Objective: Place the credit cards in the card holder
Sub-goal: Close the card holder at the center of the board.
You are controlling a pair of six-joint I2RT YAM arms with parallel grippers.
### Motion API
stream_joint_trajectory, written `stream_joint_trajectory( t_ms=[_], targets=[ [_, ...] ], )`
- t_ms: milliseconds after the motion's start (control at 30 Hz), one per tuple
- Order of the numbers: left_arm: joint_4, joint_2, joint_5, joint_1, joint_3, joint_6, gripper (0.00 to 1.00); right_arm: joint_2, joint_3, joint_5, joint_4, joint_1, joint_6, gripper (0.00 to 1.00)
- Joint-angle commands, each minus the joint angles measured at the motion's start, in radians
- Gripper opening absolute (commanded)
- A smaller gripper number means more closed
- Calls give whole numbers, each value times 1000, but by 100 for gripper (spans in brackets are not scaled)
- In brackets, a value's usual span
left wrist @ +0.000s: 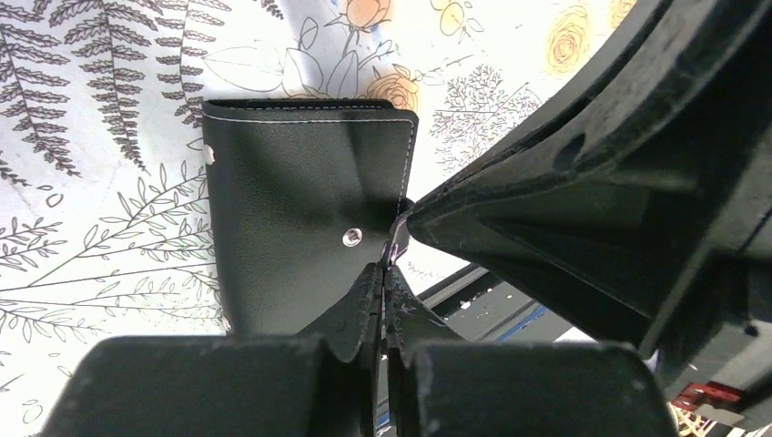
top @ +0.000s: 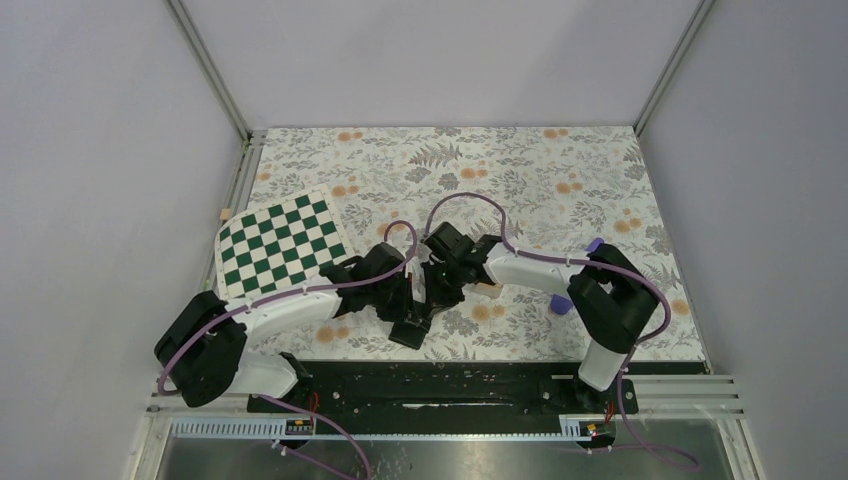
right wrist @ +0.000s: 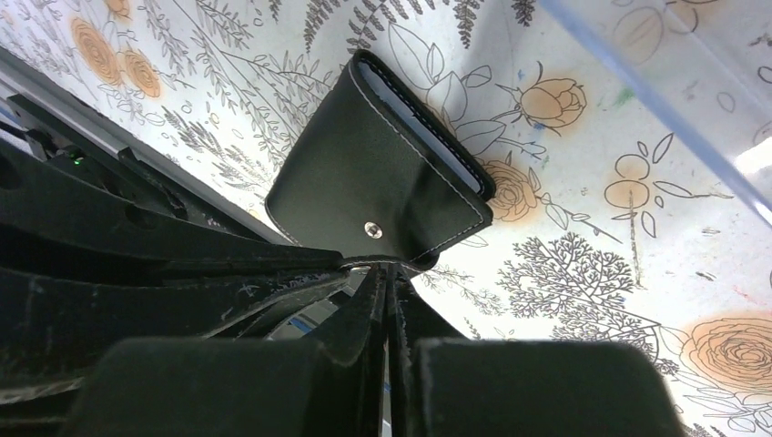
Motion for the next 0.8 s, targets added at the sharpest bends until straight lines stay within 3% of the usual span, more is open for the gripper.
stream_joint_trajectory(
  t_ms=[0, 767],
  targets=[
    [5, 18, -40, 1, 39, 8, 0, 20, 39, 17, -17, -4, -20, 0],
    [-2, 101, -34, 30, 36, -29, 0, 84, 46, -63, 25, -3, 8, 3]
  ],
)
